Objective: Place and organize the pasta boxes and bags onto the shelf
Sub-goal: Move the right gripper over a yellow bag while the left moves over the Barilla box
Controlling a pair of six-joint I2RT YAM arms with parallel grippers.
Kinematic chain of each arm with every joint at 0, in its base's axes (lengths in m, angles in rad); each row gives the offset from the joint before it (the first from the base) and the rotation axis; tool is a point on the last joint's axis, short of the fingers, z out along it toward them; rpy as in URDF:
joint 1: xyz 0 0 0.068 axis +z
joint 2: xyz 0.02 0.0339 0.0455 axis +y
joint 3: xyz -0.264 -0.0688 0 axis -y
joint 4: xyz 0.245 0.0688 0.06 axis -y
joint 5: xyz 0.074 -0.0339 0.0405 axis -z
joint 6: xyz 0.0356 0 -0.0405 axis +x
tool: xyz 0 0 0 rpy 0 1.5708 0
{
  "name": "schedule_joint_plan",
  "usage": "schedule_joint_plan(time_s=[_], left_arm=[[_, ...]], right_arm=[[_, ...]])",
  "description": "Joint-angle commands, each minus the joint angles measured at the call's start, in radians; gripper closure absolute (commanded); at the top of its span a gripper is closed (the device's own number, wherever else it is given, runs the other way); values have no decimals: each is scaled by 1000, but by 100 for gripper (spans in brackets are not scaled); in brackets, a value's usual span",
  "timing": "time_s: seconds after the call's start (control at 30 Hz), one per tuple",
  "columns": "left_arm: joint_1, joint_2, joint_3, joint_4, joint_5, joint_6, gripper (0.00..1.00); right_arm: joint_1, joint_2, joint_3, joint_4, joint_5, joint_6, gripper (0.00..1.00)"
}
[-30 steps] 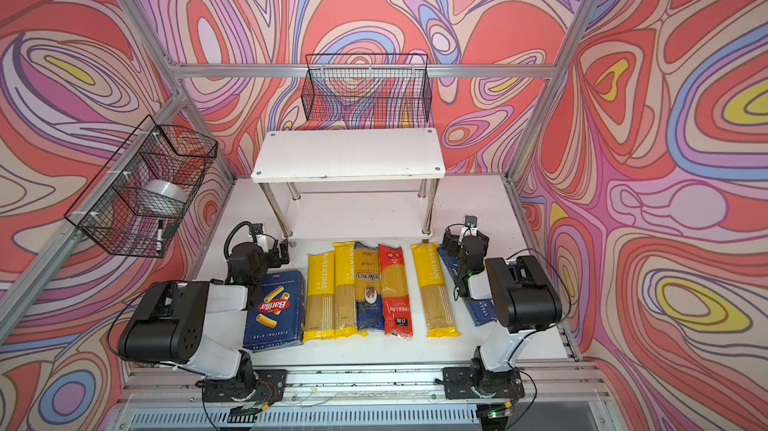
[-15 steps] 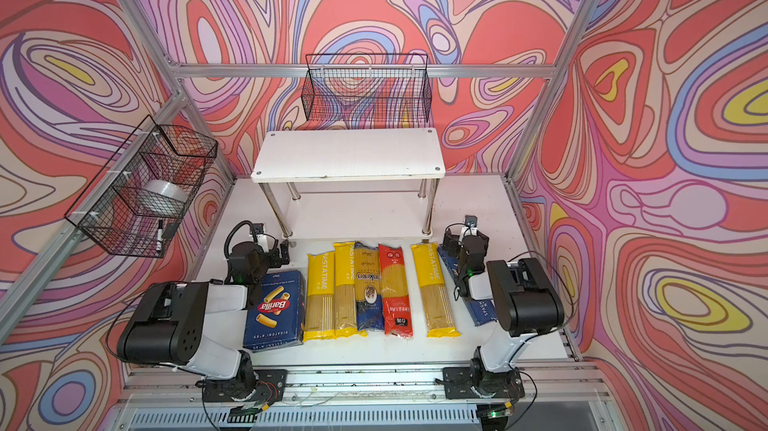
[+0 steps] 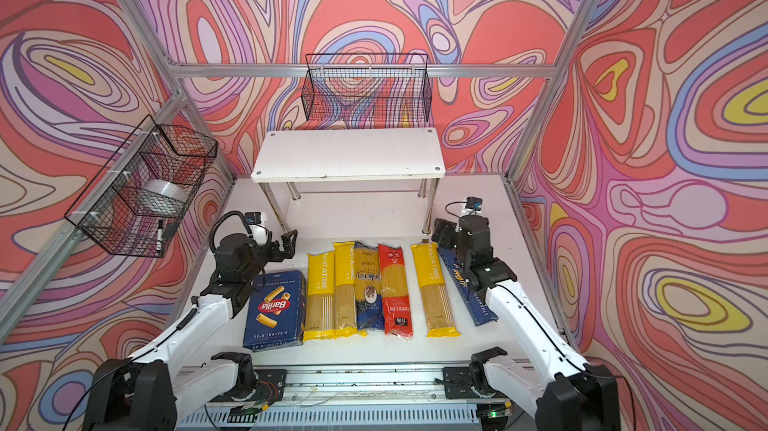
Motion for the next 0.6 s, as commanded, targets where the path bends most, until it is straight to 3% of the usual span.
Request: schedule_joint_plan(time_s=[0.0, 0.27, 0.43, 0.57], left_arm=[[-60, -87, -47, -118, 83, -43, 0], [-170, -129, -83, -132, 87, -61, 0], [-214, -76, -150, -14, 104, -59, 0], [-215, -23, -102, -48, 121, -60, 0]], right_arm=[[99, -44, -2, -281, 85, 118, 13], [170, 78, -9, -312, 26, 122, 12], [170, 109, -21, -329, 39, 125, 11], [170, 136, -23, -313, 47, 146, 2]])
